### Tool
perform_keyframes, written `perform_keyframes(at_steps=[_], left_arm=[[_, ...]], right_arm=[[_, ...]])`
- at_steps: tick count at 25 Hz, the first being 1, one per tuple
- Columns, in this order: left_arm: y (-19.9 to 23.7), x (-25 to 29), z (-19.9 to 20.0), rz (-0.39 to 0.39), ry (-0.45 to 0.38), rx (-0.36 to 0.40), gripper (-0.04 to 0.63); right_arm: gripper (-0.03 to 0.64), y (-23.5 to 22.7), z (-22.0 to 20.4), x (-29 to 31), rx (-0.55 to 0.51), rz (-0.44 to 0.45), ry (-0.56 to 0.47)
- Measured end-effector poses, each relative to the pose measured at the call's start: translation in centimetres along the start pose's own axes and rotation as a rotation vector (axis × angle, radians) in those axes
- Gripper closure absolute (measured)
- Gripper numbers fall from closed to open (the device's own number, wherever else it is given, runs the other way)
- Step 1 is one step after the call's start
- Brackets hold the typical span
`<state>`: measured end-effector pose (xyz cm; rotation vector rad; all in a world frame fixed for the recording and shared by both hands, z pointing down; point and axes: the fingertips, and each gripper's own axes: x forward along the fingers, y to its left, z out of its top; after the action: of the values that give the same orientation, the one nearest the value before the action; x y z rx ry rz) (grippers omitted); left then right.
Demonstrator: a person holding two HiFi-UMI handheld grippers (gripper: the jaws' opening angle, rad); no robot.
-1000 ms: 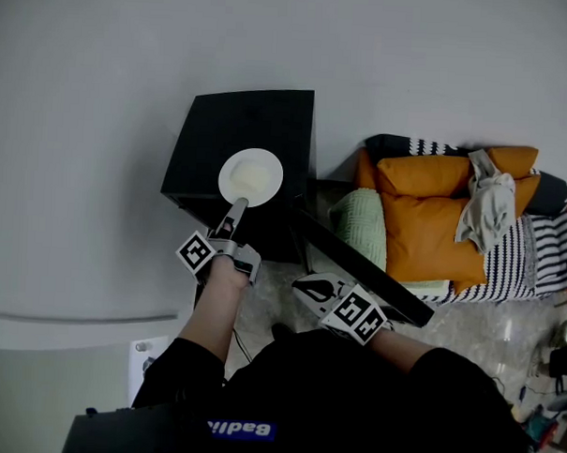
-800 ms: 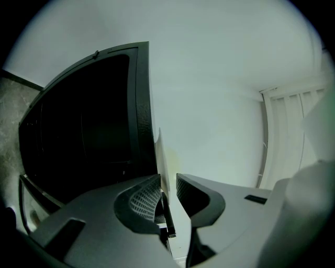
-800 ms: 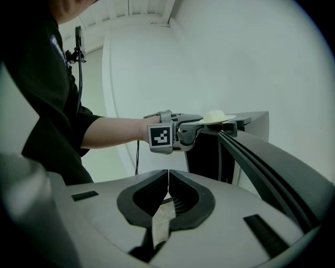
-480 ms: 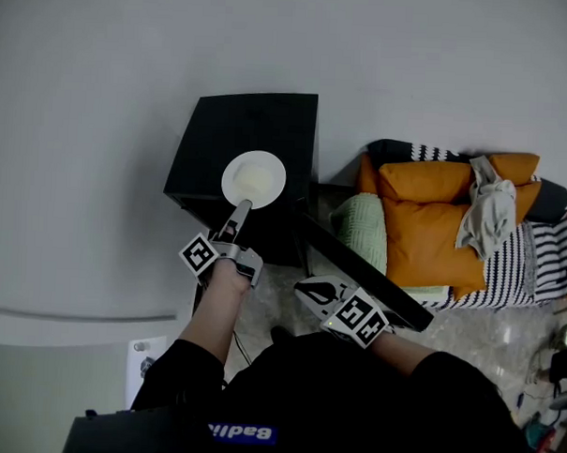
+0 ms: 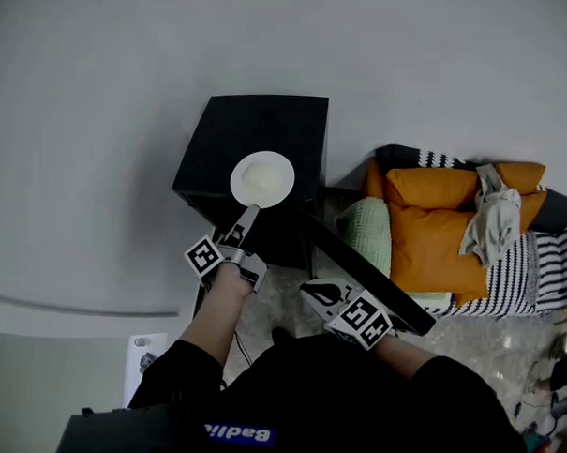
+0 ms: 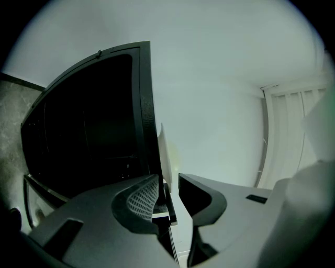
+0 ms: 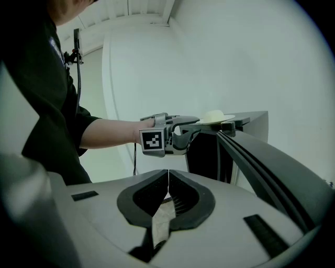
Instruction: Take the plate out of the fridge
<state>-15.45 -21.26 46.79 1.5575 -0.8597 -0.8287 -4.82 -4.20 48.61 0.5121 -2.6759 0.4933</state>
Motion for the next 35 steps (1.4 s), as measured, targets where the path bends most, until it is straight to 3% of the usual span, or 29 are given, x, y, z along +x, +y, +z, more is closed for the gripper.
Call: perform_keyframes(at_steps=[8, 15, 21, 26, 28, 30, 35], left_arm=[[-0.2, -1.7, -2.0, -0.029, 0.023, -0.019, 0.491], [-1.5, -3.3, -3.2, -0.059, 0.044, 0.045, 0.492], [-1.5, -5.5, -4.9, -0.027, 0.112, 0.170, 0.496], [-0.2, -7.6, -6.2, 0.019, 0.141, 0.196, 0.537], [0.4, -8.6, -6.5, 0.062, 0.156, 0.235, 0.556], [1.1, -9.7, -6.6, 0.139, 0.182, 0.324, 0.578], [-1.9, -10.1, -8.3, 0.052, 0.226, 0.475, 0.584]], right_arm=[[0.605, 0.6, 0.2, -0.1, -0.004, 0.013, -0.008], [0.604, 0.8, 0.4, 0.2, -0.011, 0.016, -0.012], [0.605, 1.4, 0.6, 0.6, -0.014, 0.028, -0.012], [0.605, 1.8, 0.7, 0.8, -0.016, 0.044, -0.012], [0.605, 1.9, 0.7, 1.1, -0.019, 0.045, -0.013], [0.605, 1.8, 0.6, 1.2, -0.027, 0.042, -0.013], [0.606, 2.1, 1.3, 1.3, -0.016, 0.051, -0.025]])
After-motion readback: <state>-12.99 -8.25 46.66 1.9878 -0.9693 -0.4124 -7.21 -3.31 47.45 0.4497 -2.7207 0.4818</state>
